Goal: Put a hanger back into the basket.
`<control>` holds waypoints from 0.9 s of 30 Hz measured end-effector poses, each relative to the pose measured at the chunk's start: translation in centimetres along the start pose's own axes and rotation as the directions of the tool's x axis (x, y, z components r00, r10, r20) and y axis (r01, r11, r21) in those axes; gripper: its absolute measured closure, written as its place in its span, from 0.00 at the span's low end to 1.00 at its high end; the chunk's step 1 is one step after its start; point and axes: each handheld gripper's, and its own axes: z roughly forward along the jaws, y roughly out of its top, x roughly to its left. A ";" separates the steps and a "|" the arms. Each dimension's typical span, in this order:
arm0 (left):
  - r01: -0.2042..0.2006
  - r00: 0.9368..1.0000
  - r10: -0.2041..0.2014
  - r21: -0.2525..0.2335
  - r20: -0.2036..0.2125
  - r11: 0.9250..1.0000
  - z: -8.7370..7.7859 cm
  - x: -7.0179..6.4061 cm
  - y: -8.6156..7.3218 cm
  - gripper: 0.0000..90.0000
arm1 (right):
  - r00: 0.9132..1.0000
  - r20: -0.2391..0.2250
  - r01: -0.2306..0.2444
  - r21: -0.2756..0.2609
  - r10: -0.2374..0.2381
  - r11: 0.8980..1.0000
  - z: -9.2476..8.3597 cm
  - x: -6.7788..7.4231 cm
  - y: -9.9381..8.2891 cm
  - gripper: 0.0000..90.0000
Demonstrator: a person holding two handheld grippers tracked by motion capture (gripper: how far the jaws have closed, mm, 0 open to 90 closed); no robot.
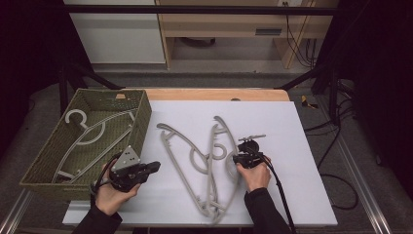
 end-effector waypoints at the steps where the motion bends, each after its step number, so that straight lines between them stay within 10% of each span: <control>1: 0.000 1.000 0.000 0.001 -0.001 1.000 0.0 0.0 0.0 0.97 | 1.000 0.011 0.022 -0.003 -0.022 1.000 0.0 0.0 0.0 0.91; 15: -0.003 1.000 0.003 0.011 0.006 1.000 0.3 -0.1 -0.1 0.97 | 0.982 -0.102 0.154 -0.057 -0.159 0.986 0.5 0.2 0.1 0.80; 19: -0.001 1.000 0.001 0.005 0.003 1.000 0.2 -0.1 -0.1 0.95 | 0.982 -0.098 0.151 -0.109 -0.162 0.982 -1.4 0.2 0.0 0.69; 27: -0.009 1.000 0.009 -0.031 0.000 0.999 0.0 0.0 -0.1 0.80 | 0.982 -0.093 0.162 -0.046 -0.165 0.986 -5.5 0.5 -2.4 0.61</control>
